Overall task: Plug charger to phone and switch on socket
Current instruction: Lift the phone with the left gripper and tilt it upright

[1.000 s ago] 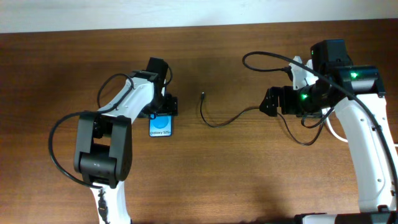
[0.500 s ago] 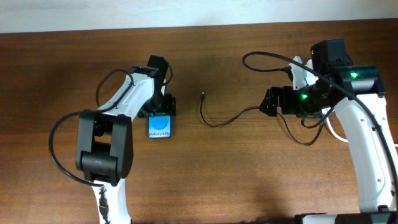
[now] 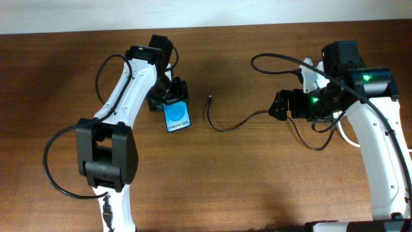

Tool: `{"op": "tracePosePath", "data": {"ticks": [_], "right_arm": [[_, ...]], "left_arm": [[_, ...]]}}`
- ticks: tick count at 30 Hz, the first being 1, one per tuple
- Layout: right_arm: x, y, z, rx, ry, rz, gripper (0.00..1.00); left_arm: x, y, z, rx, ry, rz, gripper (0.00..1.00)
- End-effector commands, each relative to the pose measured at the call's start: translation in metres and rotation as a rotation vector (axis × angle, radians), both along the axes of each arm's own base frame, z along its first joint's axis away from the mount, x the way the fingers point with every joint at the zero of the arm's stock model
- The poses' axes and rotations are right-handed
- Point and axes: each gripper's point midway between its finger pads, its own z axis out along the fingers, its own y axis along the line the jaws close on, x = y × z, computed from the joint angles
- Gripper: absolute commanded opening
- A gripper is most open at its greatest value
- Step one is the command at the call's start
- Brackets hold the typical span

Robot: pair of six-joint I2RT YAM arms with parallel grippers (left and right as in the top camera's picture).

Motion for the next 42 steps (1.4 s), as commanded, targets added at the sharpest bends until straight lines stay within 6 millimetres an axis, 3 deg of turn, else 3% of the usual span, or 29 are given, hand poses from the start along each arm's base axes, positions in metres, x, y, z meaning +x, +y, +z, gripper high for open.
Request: {"op": "tracePosePath", "data": {"ticks": [1,5,11,20,23,25,33,42], "right_arm": [[0.004,0.002,0.006,0.003,-0.020,0.003,0.98],[0.006,0.002,0.006,0.003,-0.027,0.003,0.98],[0.007,0.002,0.006,0.003,-0.034,0.003,0.98],[0.008,0.002,0.007,0.003,-0.036,0.003,0.98],[0.008,0.002,0.007,0.003,-0.036,0.003,0.98],[0.008,0.002,0.007,0.004,-0.036,0.003,0.98],[0.007,0.002,0.006,0.004,-0.034,0.003,0.98],[0.007,0.002,0.006,0.004,-0.033,0.003,0.98]], "left_arm": [[-0.005,-0.020,0.014,-0.128,0.058,0.092,0.00],[-0.024,-0.055,0.033,-0.353,0.181,0.117,0.00],[-0.033,-0.074,0.049,-0.490,0.275,0.176,0.00],[-0.038,-0.110,0.107,-0.858,0.511,0.301,0.00],[-0.034,-0.111,0.135,-1.024,0.571,0.304,0.00],[-0.029,-0.103,0.143,-1.054,0.640,0.387,0.00],[-0.013,-0.077,0.146,-1.068,0.708,0.540,0.00],[-0.013,-0.077,0.146,-1.067,0.706,0.540,0.00]]}}
